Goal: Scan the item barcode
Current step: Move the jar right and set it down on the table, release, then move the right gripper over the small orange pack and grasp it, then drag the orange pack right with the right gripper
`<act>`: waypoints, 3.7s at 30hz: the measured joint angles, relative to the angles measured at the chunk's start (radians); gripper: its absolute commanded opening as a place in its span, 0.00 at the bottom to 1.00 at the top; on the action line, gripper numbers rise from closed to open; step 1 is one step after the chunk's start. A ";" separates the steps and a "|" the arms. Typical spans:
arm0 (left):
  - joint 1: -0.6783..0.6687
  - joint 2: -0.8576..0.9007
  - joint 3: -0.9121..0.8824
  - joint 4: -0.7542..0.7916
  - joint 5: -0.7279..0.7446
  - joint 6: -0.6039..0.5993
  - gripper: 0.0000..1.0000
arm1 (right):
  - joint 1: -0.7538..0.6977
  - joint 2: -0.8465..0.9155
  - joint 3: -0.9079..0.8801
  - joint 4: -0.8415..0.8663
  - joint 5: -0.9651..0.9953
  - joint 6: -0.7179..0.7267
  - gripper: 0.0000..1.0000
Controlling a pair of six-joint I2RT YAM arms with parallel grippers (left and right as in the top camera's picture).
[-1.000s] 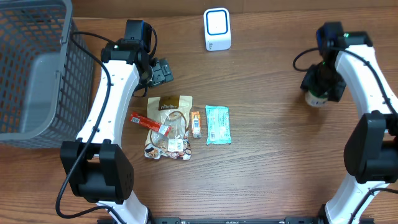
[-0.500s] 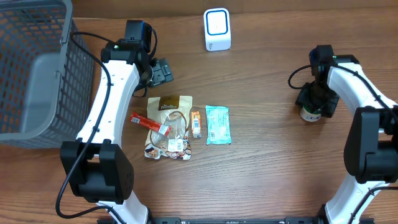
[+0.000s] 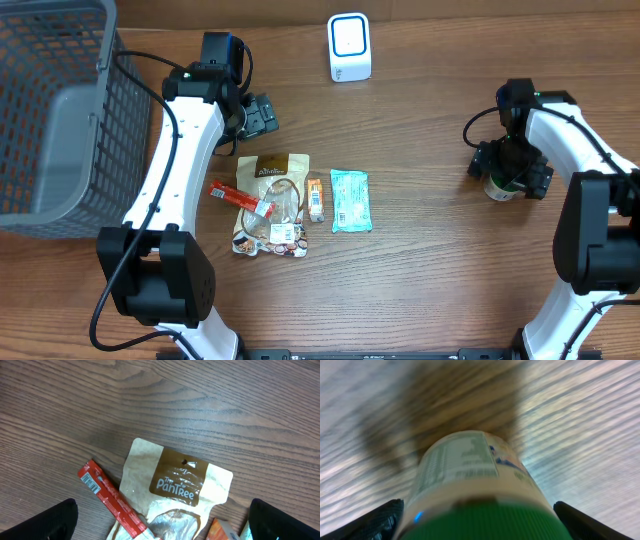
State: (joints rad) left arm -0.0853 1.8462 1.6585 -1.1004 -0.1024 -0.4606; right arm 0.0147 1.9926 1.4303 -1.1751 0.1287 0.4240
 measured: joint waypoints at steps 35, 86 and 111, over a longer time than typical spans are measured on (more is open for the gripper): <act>0.000 0.000 0.000 0.000 0.000 0.000 1.00 | 0.485 -0.183 -0.002 0.303 -0.395 -0.097 0.63; 0.000 0.000 0.000 0.000 0.000 0.000 1.00 | 0.888 -0.029 -0.116 0.720 0.001 0.126 0.40; 0.000 0.000 0.000 0.000 0.000 0.000 1.00 | 0.888 -0.074 -0.115 0.645 0.041 0.122 0.17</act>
State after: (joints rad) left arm -0.0853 1.8462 1.6585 -1.1000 -0.1024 -0.4606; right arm 0.9031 1.9182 1.3151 -0.5301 0.1696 0.5465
